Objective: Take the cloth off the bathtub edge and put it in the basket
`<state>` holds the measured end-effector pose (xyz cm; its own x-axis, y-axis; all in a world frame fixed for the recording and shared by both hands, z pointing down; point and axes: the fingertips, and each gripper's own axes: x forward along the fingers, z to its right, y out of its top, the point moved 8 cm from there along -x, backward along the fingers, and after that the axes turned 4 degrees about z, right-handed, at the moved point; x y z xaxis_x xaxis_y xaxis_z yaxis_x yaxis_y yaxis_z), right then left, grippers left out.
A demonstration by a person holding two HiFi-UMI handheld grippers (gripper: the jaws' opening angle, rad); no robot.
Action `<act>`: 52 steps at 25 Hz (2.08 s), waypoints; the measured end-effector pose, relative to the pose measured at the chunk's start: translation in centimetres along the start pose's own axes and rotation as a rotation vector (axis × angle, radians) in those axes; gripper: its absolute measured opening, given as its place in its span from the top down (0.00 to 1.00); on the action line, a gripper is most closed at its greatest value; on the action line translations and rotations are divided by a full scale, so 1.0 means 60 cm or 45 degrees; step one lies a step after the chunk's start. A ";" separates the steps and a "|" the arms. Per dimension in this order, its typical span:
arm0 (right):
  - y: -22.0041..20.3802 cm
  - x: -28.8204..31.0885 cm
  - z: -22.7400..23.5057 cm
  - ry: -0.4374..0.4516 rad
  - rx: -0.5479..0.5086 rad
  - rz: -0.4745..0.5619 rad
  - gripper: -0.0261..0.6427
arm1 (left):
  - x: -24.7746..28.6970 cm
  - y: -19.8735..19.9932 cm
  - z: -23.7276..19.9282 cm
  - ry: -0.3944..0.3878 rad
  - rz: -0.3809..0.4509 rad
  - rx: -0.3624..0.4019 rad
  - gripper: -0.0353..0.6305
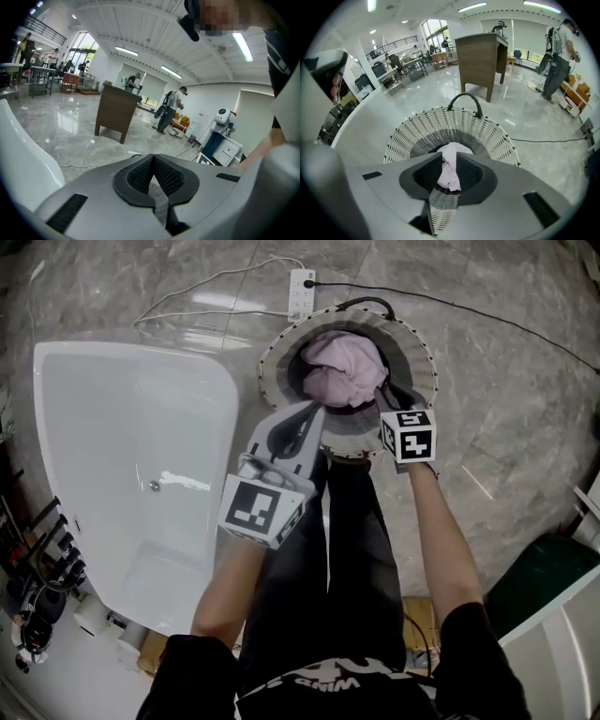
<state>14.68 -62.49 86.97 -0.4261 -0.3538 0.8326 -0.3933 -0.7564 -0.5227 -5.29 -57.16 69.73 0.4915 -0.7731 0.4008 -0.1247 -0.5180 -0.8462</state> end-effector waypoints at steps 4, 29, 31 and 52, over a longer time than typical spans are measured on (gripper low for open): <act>0.043 -0.075 -0.006 0.024 0.100 0.130 0.94 | -0.029 0.049 0.015 0.006 0.013 -0.003 0.93; 0.295 -0.596 -0.093 0.043 0.149 0.702 0.94 | -0.253 0.420 0.204 -0.115 0.163 0.160 0.93; 0.308 -0.628 -0.101 0.048 0.142 0.770 0.94 | -0.265 0.428 0.205 -0.111 0.183 0.152 0.93; 0.322 -0.763 -0.176 0.039 0.050 1.084 0.94 | -0.283 0.457 0.200 -0.108 0.289 0.240 0.93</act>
<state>17.99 -55.09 36.84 -0.5858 -0.7960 0.1526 0.0999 -0.2578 -0.9610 -6.69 -53.84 35.53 0.5406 -0.8240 0.1697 -0.0817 -0.2522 -0.9642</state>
